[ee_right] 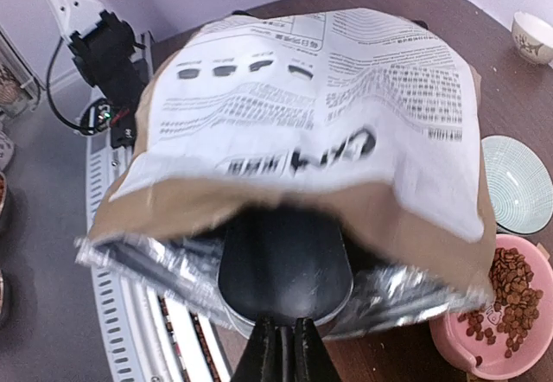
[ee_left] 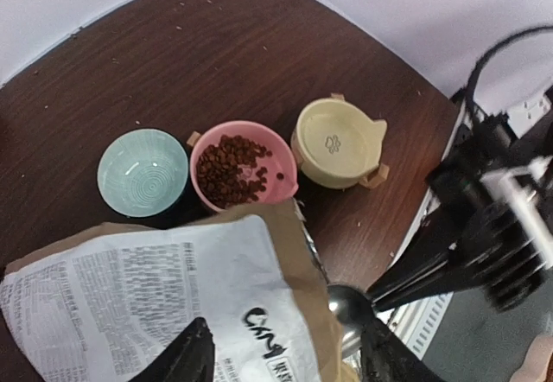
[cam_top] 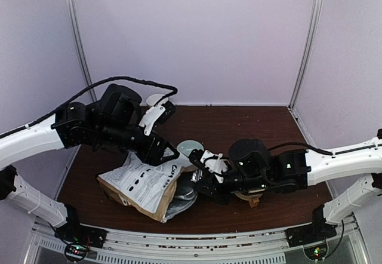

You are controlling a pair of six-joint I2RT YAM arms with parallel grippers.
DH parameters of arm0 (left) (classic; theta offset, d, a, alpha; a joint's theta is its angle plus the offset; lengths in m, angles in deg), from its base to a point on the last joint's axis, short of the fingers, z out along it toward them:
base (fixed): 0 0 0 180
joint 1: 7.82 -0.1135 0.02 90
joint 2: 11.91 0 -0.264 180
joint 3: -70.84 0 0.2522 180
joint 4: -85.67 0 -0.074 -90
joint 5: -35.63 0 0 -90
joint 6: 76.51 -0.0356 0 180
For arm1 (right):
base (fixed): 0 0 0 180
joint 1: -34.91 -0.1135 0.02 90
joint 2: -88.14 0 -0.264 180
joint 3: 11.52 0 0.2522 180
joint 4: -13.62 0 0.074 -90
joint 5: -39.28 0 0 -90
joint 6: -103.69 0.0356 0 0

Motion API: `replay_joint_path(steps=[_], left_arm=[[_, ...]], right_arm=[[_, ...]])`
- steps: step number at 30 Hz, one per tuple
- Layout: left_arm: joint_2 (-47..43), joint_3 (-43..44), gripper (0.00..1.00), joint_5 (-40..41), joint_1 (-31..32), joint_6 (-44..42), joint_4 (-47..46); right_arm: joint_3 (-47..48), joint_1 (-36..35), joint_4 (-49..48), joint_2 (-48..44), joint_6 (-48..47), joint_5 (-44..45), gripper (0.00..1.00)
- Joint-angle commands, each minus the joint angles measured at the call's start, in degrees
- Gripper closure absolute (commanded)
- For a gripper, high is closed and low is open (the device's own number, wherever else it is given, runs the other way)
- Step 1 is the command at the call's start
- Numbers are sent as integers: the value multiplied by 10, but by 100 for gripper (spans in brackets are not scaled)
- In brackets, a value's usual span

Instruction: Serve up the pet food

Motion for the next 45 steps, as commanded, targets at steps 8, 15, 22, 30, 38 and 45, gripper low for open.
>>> replay_joint_path(steps=[8, 15, 22, 30, 38, 45], left_arm=[[-120, -214, 22, -8, -278, 110, -47], [-112, -363, 53, -56, -388, 133, -141], [-52, -411, 91, -93, -391, 128, -204], [-45, -434, 97, -131, -390, 114, -224], [-57, -434, 98, -156, -391, 106, -228], [-96, -393, 92, -114, -390, 96, -177]], right_arm=[[44, 5, -66, 121, -16, 38, 100], [68, 5, -73, 189, -19, 45, 100], [107, 7, -147, 260, -37, 50, 100], [199, 24, -225, 363, -54, 50, 100], [272, 45, -294, 433, -72, 29, 100], [270, 48, -380, 414, -82, 19, 100]])
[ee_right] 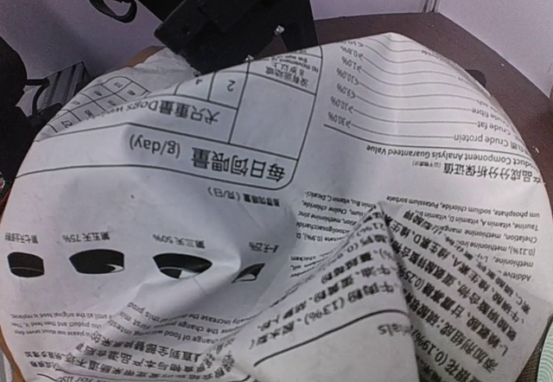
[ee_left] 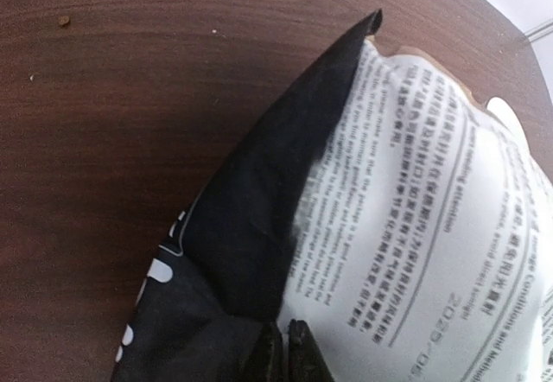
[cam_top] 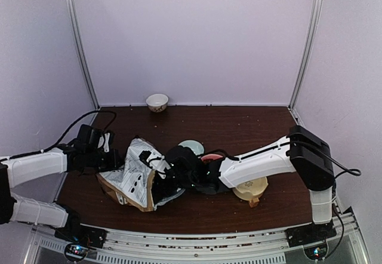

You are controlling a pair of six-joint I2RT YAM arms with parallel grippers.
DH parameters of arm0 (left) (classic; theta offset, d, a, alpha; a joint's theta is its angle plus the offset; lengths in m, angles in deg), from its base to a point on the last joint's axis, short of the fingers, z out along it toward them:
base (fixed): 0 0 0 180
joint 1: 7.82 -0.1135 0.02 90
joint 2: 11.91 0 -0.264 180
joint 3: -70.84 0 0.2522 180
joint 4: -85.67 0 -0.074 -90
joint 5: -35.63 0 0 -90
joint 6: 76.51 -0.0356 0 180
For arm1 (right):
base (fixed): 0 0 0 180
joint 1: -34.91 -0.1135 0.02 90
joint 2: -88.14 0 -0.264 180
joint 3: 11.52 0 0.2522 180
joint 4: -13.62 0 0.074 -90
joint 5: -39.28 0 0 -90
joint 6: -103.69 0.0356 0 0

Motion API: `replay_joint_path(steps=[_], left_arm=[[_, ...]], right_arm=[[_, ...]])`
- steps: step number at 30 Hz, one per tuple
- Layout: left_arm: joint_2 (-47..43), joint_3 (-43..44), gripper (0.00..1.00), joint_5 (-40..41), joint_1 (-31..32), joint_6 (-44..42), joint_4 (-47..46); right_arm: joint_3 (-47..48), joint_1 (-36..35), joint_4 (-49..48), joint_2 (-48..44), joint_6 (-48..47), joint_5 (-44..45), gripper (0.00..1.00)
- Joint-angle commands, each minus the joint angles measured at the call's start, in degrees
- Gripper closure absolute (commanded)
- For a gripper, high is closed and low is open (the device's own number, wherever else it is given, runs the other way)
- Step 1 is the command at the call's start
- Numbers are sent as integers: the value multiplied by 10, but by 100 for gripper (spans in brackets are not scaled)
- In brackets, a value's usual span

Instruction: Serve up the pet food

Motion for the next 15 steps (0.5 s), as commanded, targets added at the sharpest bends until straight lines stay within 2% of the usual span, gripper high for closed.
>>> replay_joint_path(steps=[1, 3, 5, 7, 11, 13, 15], left_arm=[[-31, 35, 89, -27, 16, -17, 89], [-55, 63, 77, 5, 16, -28, 124], [-78, 92, 58, 39, 16, -39, 159], [-96, 122, 43, 53, 18, -55, 191], [-118, 179, 32, 52, 42, -65, 240], [-121, 216, 27, 63, 80, -57, 262], [-114, 258, 23, 88, 149, -50, 279]], right_arm=[[17, 10, -167, -23, -10, 6, 100], [0, 10, -185, -46, -8, 8, 100], [-17, 9, -195, -71, -6, 8, 100], [-37, 10, -207, -101, -3, 11, 100], [-71, 9, -217, -142, -3, 20, 100], [-84, 8, -222, -156, -4, 25, 100], [-95, 7, -226, -168, -4, 27, 100]])
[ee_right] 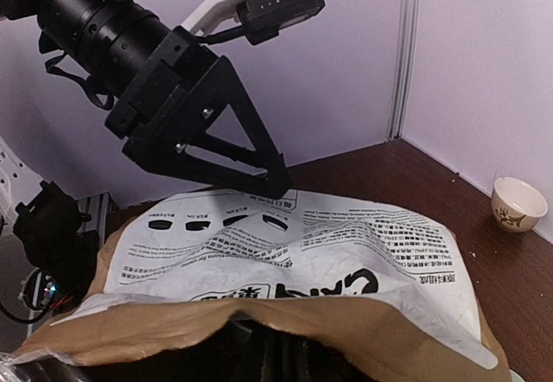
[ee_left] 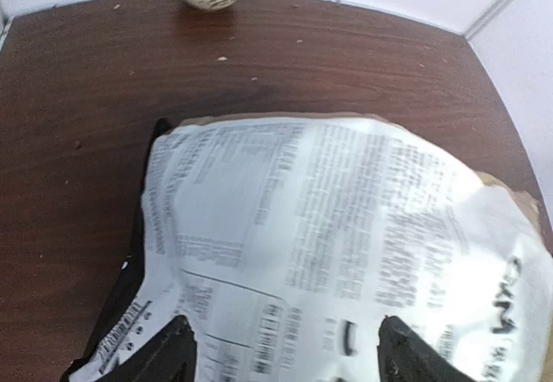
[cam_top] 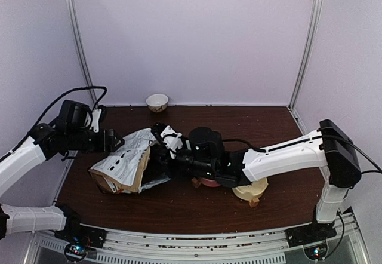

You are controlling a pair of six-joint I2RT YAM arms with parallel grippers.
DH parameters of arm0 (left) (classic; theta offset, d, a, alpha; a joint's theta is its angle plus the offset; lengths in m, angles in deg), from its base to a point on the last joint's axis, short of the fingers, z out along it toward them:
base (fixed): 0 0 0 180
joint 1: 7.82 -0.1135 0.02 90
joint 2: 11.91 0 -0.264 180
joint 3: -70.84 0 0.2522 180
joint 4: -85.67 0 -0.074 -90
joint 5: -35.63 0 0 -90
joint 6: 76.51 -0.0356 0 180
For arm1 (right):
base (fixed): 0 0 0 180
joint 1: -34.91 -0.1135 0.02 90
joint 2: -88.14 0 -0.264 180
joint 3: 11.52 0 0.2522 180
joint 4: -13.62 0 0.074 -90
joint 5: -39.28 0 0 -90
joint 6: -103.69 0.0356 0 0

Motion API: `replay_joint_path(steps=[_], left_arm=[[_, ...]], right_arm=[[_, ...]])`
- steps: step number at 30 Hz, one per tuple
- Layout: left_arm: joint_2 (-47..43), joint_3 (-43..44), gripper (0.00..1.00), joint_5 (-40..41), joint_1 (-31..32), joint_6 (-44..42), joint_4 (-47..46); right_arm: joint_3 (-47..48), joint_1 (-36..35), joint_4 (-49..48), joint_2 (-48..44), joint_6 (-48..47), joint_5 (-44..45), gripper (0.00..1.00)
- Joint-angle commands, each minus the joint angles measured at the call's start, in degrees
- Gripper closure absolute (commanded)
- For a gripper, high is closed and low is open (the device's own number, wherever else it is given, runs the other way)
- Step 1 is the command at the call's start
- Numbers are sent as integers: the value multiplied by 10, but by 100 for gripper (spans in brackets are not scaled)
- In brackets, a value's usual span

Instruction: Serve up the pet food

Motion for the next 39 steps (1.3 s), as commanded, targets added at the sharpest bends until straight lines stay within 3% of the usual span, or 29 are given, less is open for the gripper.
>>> replay_joint_path(steps=[1, 9, 18, 19, 22, 27, 32, 39], left_arm=[[6, 89, 22, 39, 113, 0, 53], [79, 182, 10, 80, 253, -9, 73], [173, 244, 11, 182, 310, -21, 168], [176, 244, 14, 184, 310, -21, 168], [178, 246, 39, 200, 310, -19, 169], [181, 244, 62, 196, 310, -22, 169], [171, 245, 97, 213, 310, -12, 170], [131, 270, 100, 274, 310, 17, 182]], right_arm=[[-21, 0, -85, -47, -3, 20, 100], [-53, -8, -98, -70, -6, 39, 100], [-62, -12, -100, -80, -7, 44, 100], [-64, -13, -100, -81, -8, 44, 100], [-65, -13, -98, -82, -10, 46, 100], [-76, -15, -111, -86, -12, 50, 100], [-97, -24, -121, -96, -26, 49, 100], [-175, -40, -151, -146, -40, 63, 100]])
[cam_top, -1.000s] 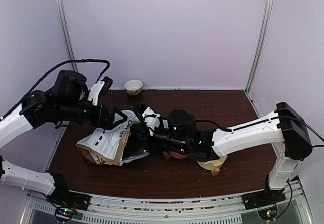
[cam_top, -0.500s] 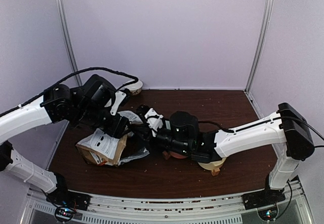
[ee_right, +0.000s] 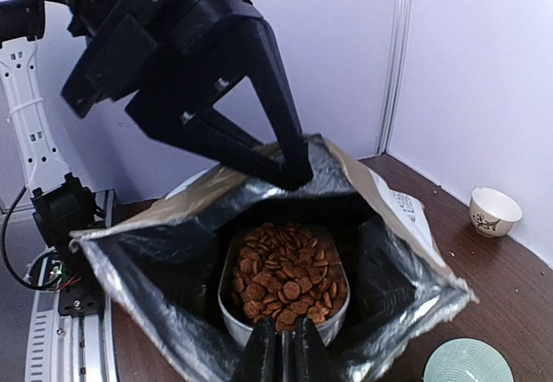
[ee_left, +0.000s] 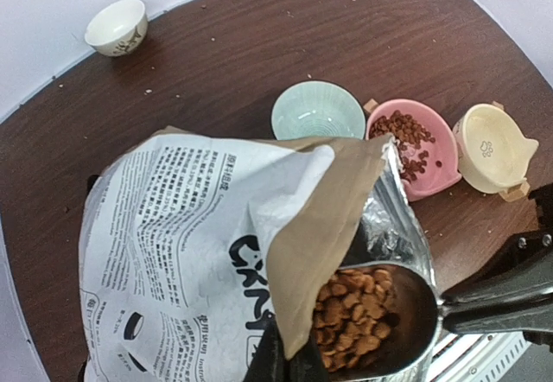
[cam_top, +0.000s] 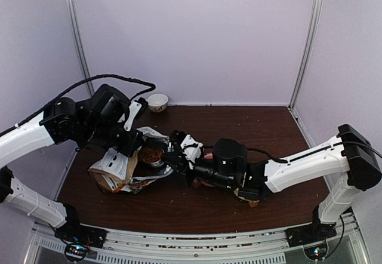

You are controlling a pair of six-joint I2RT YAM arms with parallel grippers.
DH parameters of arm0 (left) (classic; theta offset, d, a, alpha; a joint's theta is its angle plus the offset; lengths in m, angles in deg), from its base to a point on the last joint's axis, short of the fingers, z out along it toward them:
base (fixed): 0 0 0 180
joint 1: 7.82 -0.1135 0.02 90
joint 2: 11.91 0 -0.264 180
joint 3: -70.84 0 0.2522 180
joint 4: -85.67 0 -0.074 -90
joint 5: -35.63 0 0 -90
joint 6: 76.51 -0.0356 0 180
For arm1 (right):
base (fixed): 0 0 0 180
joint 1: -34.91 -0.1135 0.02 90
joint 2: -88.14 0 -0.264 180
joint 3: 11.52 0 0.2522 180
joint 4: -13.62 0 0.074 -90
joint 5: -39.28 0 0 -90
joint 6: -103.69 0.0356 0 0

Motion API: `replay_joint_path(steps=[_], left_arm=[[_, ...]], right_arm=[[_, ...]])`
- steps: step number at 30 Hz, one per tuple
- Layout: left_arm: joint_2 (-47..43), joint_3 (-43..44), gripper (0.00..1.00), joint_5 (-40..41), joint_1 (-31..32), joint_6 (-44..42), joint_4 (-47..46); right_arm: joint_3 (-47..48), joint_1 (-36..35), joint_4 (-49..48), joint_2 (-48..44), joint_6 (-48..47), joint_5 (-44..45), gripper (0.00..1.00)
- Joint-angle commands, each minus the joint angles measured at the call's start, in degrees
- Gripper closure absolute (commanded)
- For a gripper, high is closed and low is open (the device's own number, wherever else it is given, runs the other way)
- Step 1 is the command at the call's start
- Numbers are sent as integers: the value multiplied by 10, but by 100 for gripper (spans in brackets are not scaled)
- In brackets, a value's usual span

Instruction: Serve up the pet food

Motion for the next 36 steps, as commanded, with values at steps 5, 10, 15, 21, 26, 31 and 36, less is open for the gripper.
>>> replay_joint_path(steps=[5, 10, 15, 21, 26, 31, 36], left_arm=[[-23, 53, 100, 82, -8, 40, 35], [-27, 69, 100, 92, -20, 63, 28], [-35, 81, 100, 92, -26, 78, 24], [-57, 64, 100, 78, -35, 92, 10], [-61, 53, 100, 59, -50, 90, 5], [-63, 43, 100, 39, -66, 79, -12], [-67, 32, 100, 21, -84, 71, -22]], right_arm=[[-85, -19, -83, -98, -12, 28, 100], [-126, -31, -95, -160, -24, 50, 100], [-128, -32, -127, -161, -33, 56, 100], [-114, -32, -181, -145, -28, 64, 100], [-141, -30, -152, -193, -36, 90, 100], [-196, -27, -90, -266, -46, 135, 100], [-268, -27, -33, -335, -55, 193, 100]])
